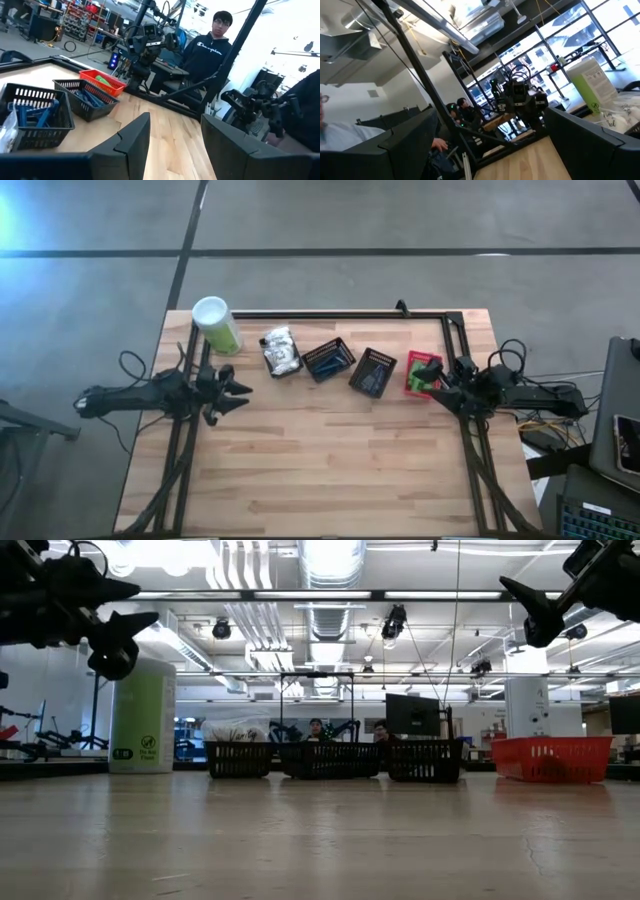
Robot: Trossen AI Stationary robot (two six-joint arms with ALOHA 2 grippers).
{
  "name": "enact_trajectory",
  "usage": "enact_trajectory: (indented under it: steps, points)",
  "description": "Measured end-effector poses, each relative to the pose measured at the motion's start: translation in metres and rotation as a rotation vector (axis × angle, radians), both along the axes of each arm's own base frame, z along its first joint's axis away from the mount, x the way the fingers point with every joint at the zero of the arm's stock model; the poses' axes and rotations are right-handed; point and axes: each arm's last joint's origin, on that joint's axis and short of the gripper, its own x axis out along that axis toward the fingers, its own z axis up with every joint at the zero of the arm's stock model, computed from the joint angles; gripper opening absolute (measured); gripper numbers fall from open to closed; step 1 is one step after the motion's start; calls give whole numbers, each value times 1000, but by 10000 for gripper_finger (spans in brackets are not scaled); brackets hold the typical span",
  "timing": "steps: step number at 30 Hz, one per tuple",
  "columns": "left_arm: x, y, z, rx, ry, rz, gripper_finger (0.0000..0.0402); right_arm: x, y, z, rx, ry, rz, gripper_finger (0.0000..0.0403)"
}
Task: Pick & Place Travel size toiletries
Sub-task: Return to Home Position
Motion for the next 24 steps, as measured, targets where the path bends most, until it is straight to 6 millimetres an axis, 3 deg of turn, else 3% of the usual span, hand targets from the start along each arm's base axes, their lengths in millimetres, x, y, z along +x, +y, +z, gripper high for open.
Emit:
enact_trajectory:
  steps: [3,6,11,24]
  points:
    - [0,-1,0,30,2,-7,181,0,0,0,0,-1,0,363]
    - [0,-2,-6,284,36,2,181,0,0,0,0,1,0,363]
    - [0,-4,-6,458,22,-9,181,0,0,0,0,0,0,363]
    - [0,-3,-5,446,16,0,181,0,0,0,0,3,0,363]
